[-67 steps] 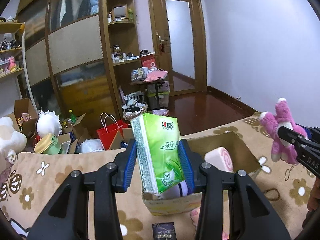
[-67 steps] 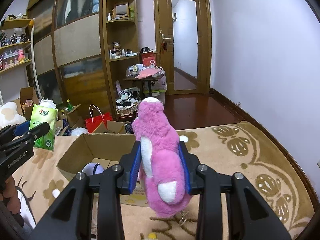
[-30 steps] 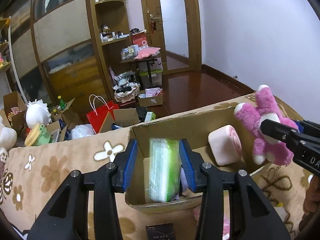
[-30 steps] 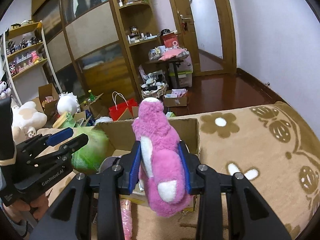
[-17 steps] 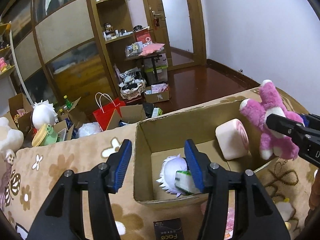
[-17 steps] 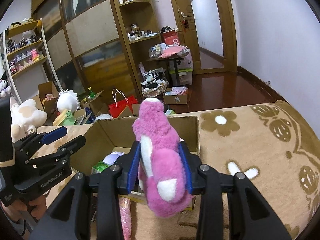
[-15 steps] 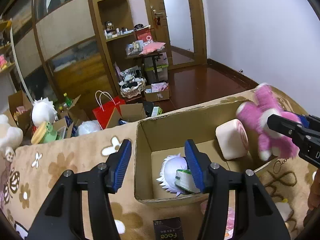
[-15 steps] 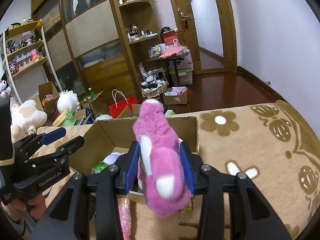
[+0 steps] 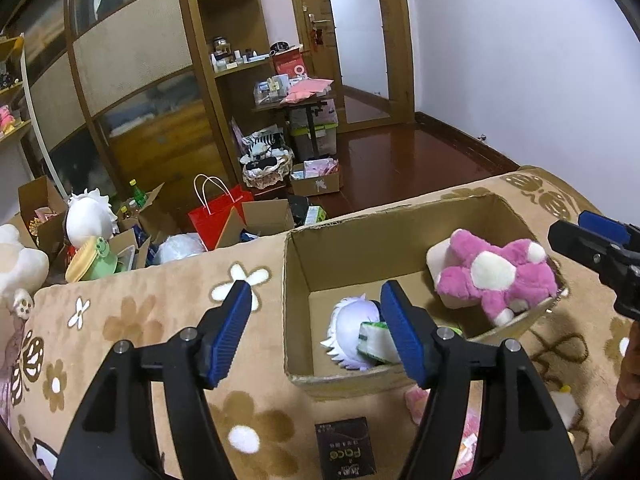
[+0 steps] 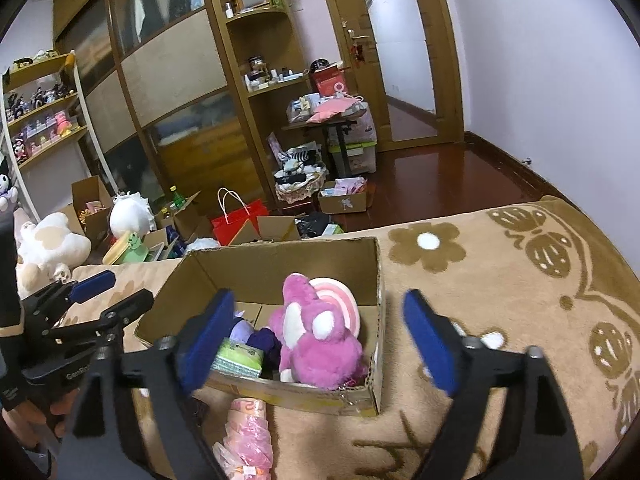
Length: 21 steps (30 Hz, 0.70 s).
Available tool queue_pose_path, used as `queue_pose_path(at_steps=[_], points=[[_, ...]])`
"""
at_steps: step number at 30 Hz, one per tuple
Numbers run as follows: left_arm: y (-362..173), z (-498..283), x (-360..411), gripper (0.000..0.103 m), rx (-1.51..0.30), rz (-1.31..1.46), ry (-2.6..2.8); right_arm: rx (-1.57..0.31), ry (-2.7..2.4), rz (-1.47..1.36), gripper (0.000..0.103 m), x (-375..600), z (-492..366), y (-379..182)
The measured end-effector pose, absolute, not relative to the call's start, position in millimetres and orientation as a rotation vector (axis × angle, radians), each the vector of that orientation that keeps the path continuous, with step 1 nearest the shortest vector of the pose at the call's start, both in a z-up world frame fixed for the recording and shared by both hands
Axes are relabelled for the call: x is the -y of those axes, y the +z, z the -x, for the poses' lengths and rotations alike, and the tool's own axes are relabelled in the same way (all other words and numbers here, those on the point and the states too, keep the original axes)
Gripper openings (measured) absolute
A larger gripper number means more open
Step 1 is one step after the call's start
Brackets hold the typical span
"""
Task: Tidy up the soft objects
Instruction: 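Withdraw both tools from the box toward the remaining items on the rug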
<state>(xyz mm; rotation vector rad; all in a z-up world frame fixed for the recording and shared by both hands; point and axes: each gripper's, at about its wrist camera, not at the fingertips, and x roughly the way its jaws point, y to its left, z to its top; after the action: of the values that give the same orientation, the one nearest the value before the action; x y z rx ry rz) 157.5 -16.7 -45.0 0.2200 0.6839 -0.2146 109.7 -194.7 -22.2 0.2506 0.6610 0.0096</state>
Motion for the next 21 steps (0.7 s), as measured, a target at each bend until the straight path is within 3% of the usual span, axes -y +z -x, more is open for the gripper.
queue_pose_path(at_steps=[2,11,21], points=[[-43.3,-154.1,14.3,0.074,-0.7,-0.207,-0.22,-0.653,0.004,-0.261,0.103,196.0,-106.3,-20.2],[-39.9,-135.1,5.6,0.092,-0.741,-0.195,-0.226,-0.676,-0.015,-0.277,0.103,192.5,-82.4,-14.8],[-41.5,-119.0,1.9,0.096,-0.848,-0.196,-0.243,-0.75,-0.051,-0.278,0.103,187.9,-51.8,-11.4]])
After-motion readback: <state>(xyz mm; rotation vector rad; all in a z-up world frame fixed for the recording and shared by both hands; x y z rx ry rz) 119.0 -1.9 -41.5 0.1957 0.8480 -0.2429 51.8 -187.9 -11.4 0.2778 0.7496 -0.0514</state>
